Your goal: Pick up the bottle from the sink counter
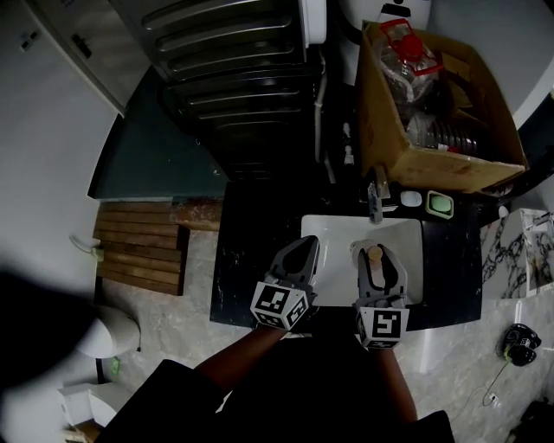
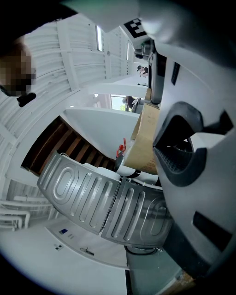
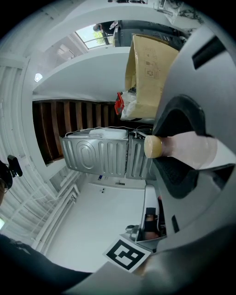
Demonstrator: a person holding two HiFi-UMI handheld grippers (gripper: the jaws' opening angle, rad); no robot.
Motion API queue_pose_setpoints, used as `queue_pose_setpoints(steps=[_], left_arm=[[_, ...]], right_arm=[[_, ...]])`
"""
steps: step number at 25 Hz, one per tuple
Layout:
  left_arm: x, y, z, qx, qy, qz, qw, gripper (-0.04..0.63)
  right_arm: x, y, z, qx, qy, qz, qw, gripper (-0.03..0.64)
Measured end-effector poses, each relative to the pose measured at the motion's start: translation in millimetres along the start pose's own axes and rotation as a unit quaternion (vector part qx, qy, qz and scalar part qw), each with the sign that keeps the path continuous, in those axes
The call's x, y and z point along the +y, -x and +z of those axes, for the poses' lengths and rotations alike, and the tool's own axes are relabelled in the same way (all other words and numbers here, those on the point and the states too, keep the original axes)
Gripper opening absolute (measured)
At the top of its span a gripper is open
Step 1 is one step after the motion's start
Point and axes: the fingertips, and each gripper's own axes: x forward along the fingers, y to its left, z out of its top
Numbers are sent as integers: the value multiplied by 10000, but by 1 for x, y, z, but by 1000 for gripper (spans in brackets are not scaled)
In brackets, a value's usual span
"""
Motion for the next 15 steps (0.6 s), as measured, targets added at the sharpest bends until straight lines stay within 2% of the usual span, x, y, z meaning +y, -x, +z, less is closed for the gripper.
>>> queue_pose_setpoints(steps=[15], left_arm=[[6, -4, -1, 40, 24, 33, 10000, 12]], right_arm=[[5, -5, 2, -48, -37, 104, 9999, 160]])
